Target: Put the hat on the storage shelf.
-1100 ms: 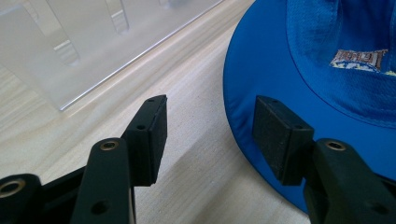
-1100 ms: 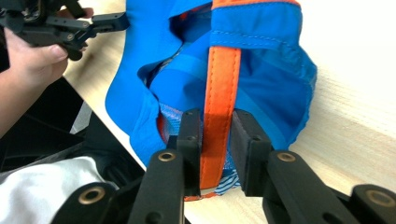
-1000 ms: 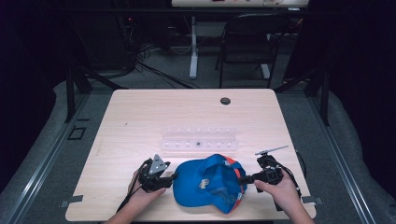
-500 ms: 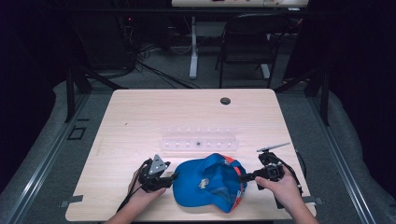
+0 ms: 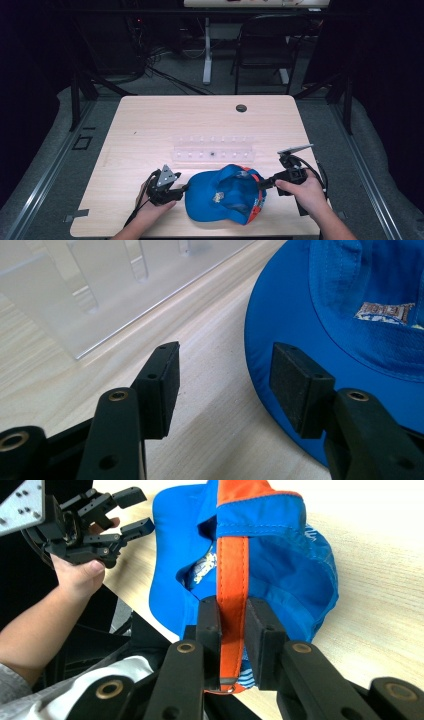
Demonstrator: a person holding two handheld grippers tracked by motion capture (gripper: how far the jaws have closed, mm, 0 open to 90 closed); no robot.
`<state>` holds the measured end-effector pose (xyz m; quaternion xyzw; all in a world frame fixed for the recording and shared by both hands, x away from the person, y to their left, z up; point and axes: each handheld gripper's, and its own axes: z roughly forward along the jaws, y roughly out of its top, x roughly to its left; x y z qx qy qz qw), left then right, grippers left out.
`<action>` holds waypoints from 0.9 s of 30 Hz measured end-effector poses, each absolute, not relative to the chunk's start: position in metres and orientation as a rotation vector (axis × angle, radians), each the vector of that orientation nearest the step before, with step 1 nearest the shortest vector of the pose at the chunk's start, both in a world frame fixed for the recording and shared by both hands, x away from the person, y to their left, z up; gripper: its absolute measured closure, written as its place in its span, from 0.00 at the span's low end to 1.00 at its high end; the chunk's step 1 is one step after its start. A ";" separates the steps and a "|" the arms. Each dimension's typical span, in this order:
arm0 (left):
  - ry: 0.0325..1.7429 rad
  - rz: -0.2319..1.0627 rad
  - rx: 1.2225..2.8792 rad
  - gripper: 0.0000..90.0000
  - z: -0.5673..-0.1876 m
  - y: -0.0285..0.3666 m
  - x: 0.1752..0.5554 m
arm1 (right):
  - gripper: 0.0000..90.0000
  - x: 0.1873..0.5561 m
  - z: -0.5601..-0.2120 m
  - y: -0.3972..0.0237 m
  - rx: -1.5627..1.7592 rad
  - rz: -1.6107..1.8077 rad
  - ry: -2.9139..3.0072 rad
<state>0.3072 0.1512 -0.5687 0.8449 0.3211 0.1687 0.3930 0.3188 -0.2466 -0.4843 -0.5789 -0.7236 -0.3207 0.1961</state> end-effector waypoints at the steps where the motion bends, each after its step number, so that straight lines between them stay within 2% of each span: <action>1: 0.816 0.430 2.139 0.52 -0.568 0.152 0.307 | 0.87 0.320 -0.482 -0.246 -1.640 -0.900 -2.009; 27: 0.828 0.435 2.133 0.52 -0.567 0.158 0.308 | 0.87 0.339 -0.414 -0.237 -1.678 -0.793 -1.943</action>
